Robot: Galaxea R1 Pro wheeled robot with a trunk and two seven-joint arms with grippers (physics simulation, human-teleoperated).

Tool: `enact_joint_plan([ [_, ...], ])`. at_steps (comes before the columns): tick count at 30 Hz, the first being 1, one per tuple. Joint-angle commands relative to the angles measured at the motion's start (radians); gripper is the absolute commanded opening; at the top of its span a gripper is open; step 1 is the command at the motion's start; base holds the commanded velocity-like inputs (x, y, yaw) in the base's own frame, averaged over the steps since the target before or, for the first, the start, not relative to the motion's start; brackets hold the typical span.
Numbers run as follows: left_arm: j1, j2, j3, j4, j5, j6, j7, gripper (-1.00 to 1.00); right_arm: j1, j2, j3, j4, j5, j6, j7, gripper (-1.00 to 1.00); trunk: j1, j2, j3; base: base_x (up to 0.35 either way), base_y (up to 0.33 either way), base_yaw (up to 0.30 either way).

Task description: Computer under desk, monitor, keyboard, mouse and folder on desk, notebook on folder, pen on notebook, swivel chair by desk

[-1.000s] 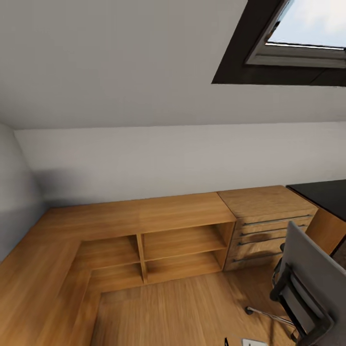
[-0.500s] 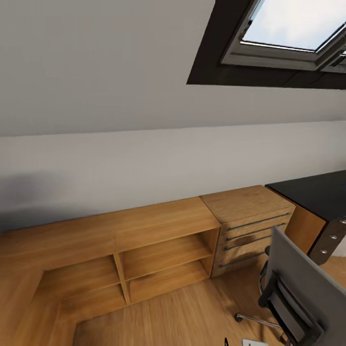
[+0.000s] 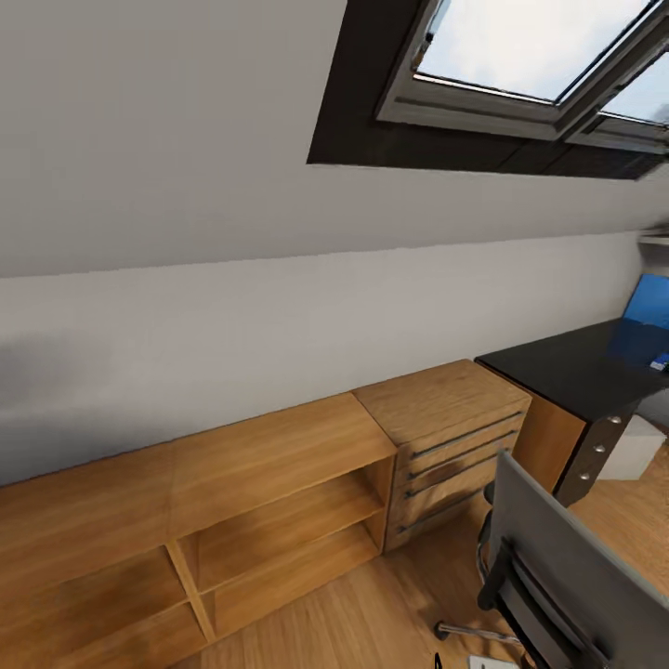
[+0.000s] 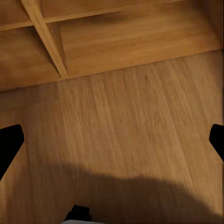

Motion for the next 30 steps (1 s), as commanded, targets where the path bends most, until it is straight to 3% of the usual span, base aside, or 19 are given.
enact_joint_plan([
  [1,-0.001,-0.001,0.004,0.000,-0.011,-0.003,0.005,1.00,-0.001,0.000,0.009,0.002,-0.006,-0.003,-0.004,1.00,0.001,-0.002,-0.002,0.064,0.000,-0.260],
  [30,-0.001,-0.001,0.004,0.000,-0.011,-0.003,0.005,1.00,-0.001,0.001,0.009,0.001,-0.006,-0.003,-0.004,1.00,0.001,-0.002,0.020,0.009,0.000,-0.260],
])
